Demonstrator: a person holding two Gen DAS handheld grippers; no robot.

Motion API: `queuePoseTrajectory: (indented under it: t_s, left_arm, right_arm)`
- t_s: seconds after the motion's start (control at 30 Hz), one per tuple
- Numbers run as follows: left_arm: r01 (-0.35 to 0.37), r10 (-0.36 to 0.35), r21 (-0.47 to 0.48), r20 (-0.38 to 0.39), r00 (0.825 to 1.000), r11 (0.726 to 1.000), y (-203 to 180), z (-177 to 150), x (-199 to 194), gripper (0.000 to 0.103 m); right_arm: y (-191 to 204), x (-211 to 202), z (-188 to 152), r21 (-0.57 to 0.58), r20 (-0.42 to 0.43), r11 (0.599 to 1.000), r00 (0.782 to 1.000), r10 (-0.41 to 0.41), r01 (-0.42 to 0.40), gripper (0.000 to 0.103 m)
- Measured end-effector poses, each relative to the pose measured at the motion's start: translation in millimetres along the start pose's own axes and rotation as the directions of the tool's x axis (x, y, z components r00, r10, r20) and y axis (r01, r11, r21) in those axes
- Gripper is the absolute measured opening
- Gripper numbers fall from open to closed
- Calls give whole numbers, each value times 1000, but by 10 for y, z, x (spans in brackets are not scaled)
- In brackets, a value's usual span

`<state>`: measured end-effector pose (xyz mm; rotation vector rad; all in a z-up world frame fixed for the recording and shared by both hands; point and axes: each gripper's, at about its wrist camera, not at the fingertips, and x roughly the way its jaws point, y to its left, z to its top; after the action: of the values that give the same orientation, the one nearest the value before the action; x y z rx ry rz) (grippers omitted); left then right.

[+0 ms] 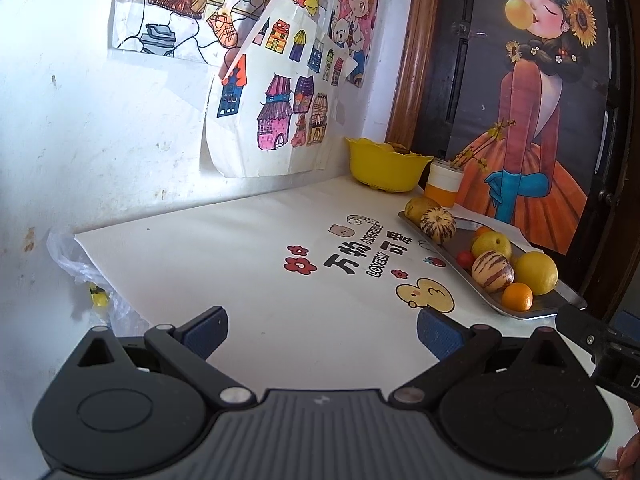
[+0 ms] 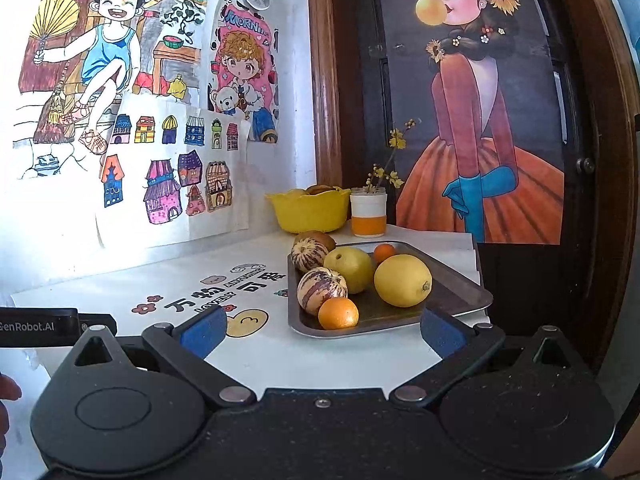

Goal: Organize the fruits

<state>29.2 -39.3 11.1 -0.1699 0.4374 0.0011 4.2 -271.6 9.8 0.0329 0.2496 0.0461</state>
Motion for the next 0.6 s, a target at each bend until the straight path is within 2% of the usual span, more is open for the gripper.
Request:
queuePoseTrajectory:
  t_s: [0.6]
  left_arm:
    - [-5,5,-12,-11,1000,1000,32,-26,11,103]
  right_arm:
    - [21,6,-11,1,-5,1000,1000,4,-4,102]
